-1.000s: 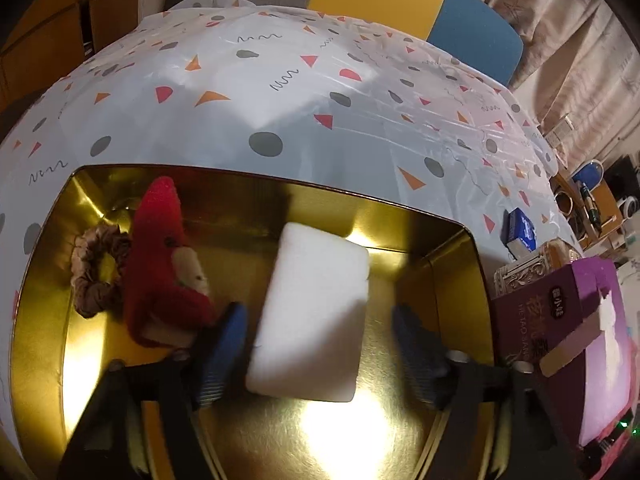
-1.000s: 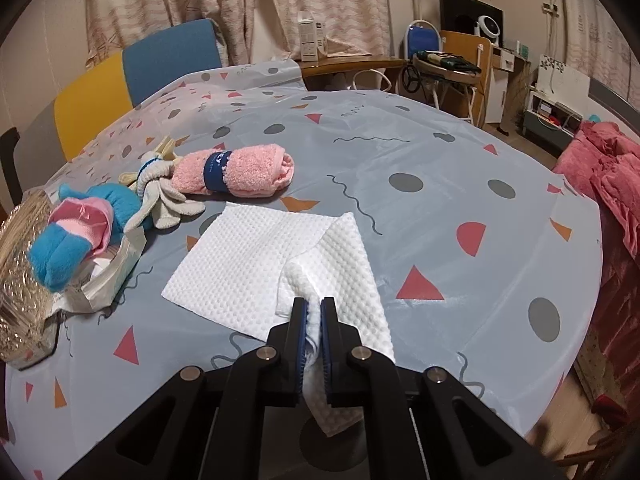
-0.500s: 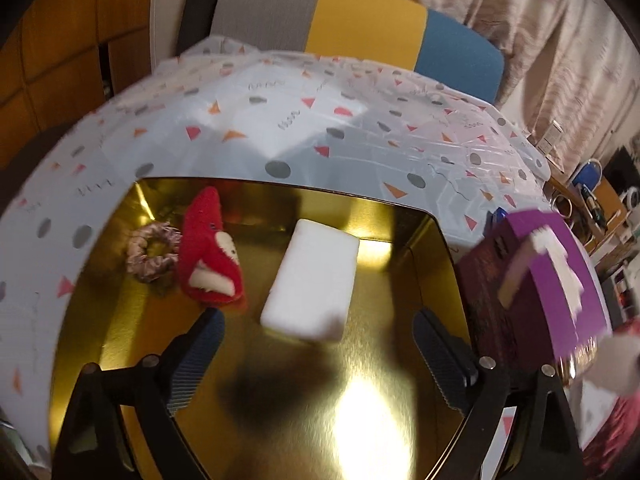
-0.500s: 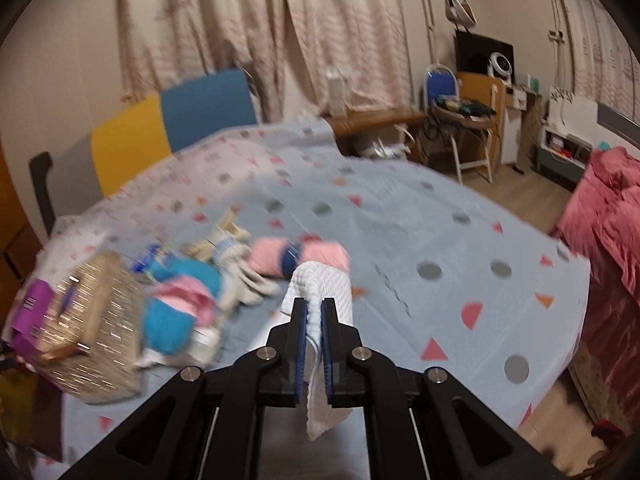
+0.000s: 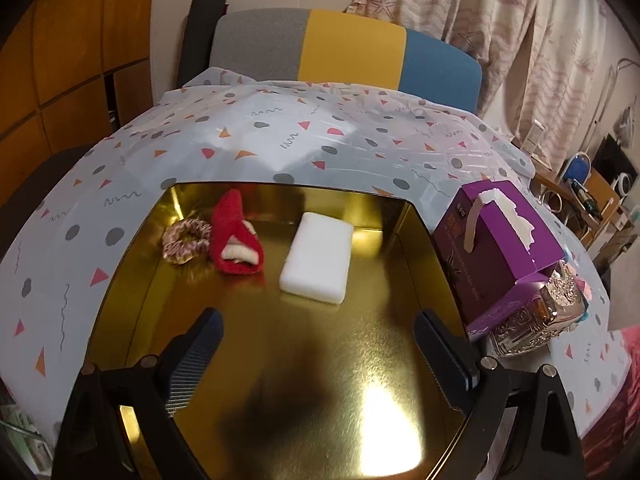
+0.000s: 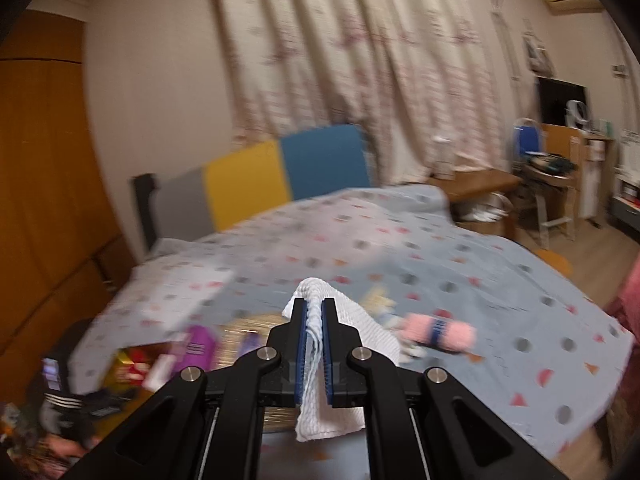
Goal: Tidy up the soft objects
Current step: 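Lower the white towel into the gold tray and open the right tool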
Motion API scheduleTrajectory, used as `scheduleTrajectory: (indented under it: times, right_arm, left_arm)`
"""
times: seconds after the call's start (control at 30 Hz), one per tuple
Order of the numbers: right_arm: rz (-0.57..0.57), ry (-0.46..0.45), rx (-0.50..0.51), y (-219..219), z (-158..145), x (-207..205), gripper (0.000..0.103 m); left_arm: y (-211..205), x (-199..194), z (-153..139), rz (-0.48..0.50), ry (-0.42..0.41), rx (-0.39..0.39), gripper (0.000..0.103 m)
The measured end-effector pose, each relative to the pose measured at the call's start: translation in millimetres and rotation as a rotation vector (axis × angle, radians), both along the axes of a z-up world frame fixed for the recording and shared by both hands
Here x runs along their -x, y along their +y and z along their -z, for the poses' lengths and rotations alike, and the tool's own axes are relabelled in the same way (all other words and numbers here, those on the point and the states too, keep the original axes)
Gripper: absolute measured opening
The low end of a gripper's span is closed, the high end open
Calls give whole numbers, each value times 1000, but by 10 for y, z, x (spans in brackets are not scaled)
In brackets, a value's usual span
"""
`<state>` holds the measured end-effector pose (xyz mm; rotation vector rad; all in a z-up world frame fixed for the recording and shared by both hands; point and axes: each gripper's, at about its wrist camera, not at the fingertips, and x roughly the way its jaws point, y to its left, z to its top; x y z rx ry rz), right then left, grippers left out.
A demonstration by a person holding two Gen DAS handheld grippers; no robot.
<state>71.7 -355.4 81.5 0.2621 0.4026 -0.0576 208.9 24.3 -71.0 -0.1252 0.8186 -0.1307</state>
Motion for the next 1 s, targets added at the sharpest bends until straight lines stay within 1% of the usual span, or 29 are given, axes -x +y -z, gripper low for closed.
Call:
scheduleTrajectory:
  times: [0.2, 0.3, 0.37, 0.4, 0.47, 0.53, 0.63, 0.8, 0.87, 1.0]
  right_arm:
    - [-240, -63, -41, 705, -444, 13, 5]
    - [-346, -99, -92, 1041, -633, -20, 5]
    - [-401, -115, -122, 1219, -719, -65, 5]
    - [-409, -122, -133, 1316, -745, -118, 5]
    - [-434, -117, -124, 1552, -741, -285, 5]
    - [-457, -92, -128, 1745, -655, -468, 5]
    - [-489, -24, -124, 2028, -438, -792, 5]
    - [-484, 85, -12, 2472, 56, -1266, 5]
    - [-483, 131, 13, 2561, 272, -1415, 5]
    - [-458, 216, 111, 2754, 742, -1688, 5]
  left_arm:
    - [153, 77, 51, -36, 14, -7, 97]
    - [263, 95, 79, -71, 23, 3, 97]
    - [322, 98, 94, -91, 32, 8, 97]
    - [353, 108, 96, -99, 33, 13, 97]
    - [417, 139, 87, -116, 27, 23, 97]
    - [485, 162, 87, -133, 24, 22, 97]
    - [614, 190, 96, -171, 25, 25, 97]
    - [830, 209, 125, -226, 33, 50, 97]
    - [890, 214, 127, -238, 35, 61, 97]
    - [946, 237, 114, -245, 28, 60, 97]
